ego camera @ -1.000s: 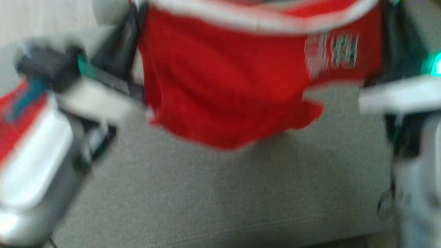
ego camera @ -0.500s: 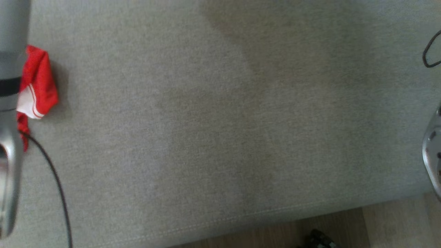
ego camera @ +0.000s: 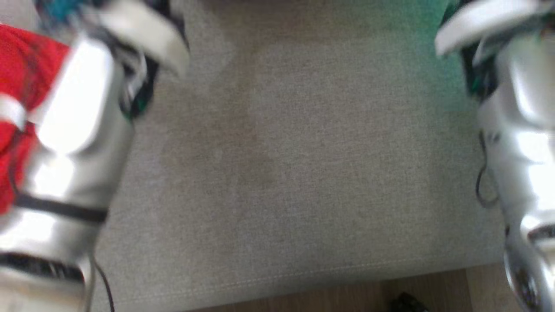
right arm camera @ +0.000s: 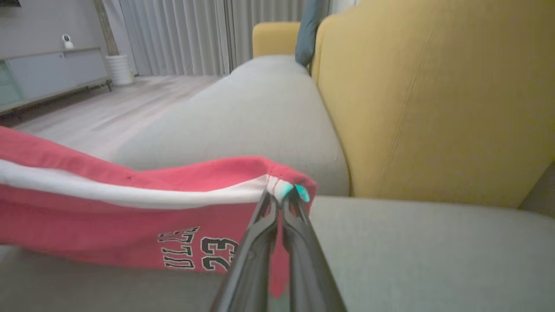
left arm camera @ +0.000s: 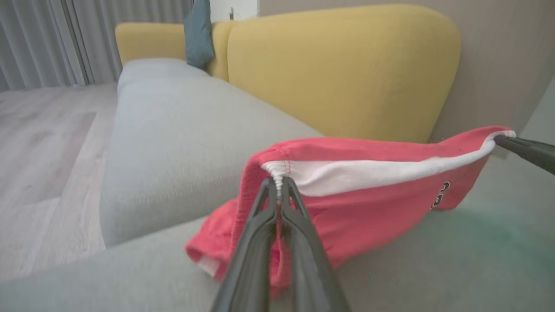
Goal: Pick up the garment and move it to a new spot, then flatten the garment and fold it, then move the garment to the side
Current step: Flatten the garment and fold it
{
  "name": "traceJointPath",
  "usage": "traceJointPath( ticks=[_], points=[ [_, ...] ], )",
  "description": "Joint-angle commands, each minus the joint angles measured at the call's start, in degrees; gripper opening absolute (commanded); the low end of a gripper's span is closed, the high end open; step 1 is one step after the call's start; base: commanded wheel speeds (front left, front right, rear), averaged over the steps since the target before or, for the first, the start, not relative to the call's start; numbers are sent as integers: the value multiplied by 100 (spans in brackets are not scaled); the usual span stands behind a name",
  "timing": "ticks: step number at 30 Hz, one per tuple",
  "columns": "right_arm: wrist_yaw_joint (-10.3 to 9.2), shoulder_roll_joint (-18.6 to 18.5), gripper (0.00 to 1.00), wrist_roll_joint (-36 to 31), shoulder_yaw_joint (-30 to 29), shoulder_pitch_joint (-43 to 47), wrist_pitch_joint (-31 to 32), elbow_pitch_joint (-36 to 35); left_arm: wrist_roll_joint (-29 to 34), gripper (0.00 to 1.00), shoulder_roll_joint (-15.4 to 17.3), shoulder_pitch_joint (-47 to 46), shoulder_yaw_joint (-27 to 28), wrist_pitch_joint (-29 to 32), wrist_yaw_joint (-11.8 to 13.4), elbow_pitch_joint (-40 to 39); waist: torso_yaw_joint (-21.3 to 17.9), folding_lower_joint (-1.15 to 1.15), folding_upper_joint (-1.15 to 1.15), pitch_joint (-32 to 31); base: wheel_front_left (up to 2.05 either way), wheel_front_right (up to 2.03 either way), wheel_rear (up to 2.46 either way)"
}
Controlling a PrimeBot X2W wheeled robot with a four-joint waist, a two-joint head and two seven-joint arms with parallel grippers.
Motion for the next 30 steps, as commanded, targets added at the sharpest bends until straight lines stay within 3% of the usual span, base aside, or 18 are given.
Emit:
traceJointPath(
  ticks=[1,7,15,30],
  points=[
    [37,-111,0,244,280,291,-62,-77,77,0,176,317,121,-27,-34,-274,66,0,0,-189,0,0,0],
    [37,-599,0,789,976,1127,16,-46,246,0,257,1564,-134,-27,-109,-485,145,0,0,-623,0,0,0],
    [37,-1237,0,1331,1482,1938,358,-348,364,0,286,2460,-413,-28,-130,-706,175,0,0,-1135,0,0,0],
    [37,-2121,0,2119,1255,3821,1309,-1853,514,0,312,4061,-579,-28,-42,-1644,-79,0,0,-2025,0,0,0]
  ],
)
